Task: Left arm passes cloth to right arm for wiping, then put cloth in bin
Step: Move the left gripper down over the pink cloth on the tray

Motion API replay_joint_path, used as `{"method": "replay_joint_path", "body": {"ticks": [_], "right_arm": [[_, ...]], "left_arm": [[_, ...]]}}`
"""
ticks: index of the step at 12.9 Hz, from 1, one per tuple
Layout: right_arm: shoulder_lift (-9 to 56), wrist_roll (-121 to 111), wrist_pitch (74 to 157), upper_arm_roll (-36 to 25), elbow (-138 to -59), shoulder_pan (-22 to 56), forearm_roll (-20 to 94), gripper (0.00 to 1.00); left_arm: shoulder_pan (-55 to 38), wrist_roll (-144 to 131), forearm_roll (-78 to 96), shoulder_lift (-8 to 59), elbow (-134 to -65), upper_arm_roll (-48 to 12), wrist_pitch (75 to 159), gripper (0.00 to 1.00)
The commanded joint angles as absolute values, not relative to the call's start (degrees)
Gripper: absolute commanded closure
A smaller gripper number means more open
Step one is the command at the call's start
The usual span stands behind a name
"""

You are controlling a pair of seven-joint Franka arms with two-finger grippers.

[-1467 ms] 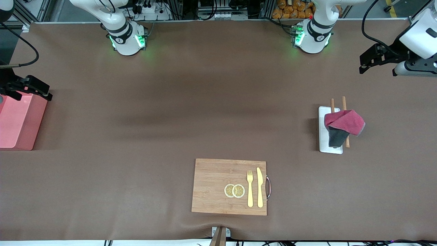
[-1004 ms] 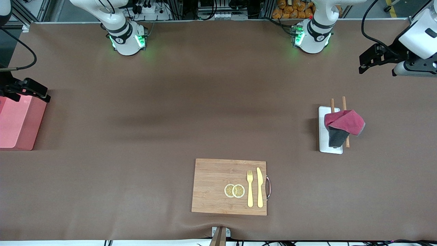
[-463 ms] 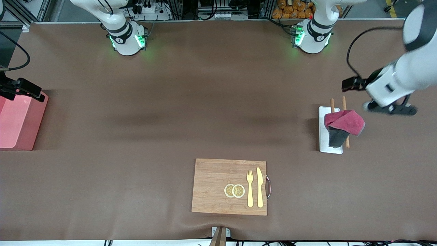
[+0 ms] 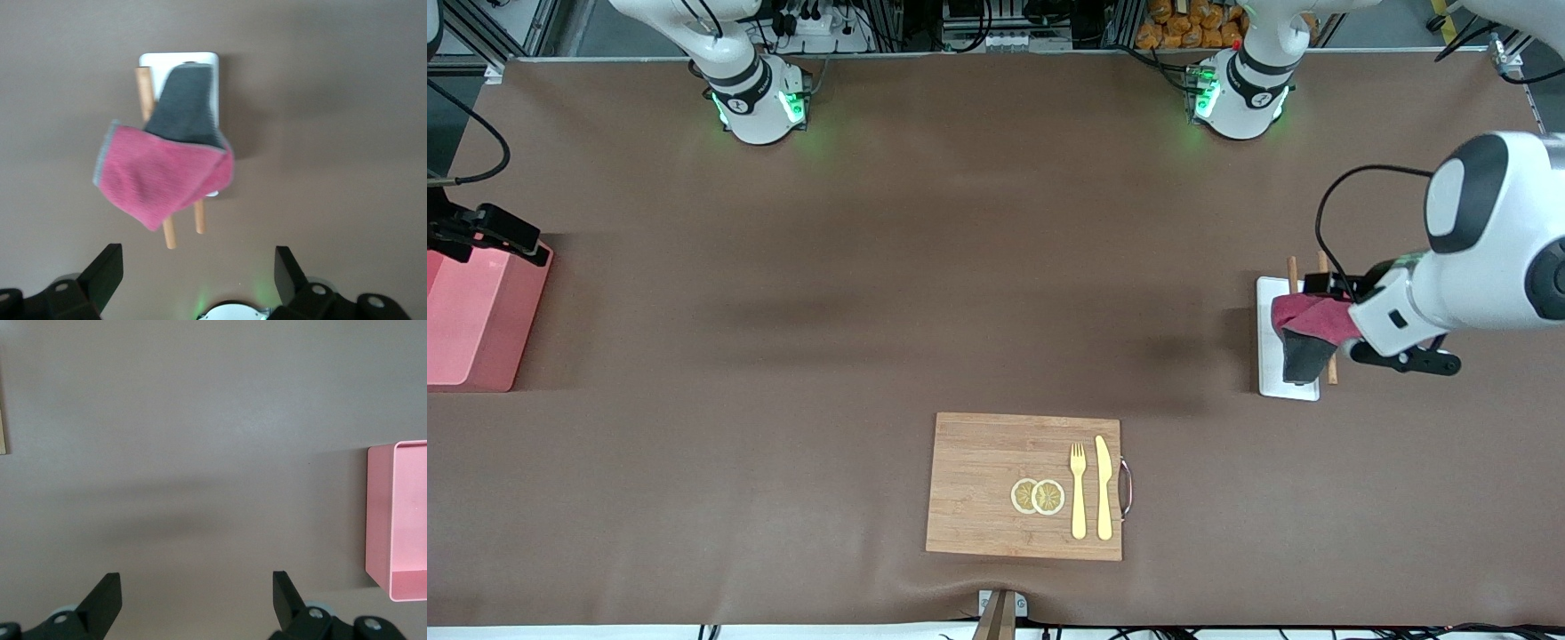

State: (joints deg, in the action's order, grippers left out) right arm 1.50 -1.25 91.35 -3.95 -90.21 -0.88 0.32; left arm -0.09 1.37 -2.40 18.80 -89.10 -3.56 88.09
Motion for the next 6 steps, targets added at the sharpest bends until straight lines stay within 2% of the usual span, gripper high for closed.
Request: {"method": "replay_joint_path", "body": {"ticks": [1,6], "right_arm": [[2.81,-0.62,90.70,-3.69,-88.95,-1.05,1.14,0.00],[3.08,-0.62,90.70,-3.69,-89.03,-0.44,1.14,0.00]], "left_arm": [[3.51,-3.24,-2.99,18.90,-90.16,-3.96,90.86,0.00],[7.11,-15.02,-1.76,18.55,-96.93,-3.96,95.79,0.00]]}}
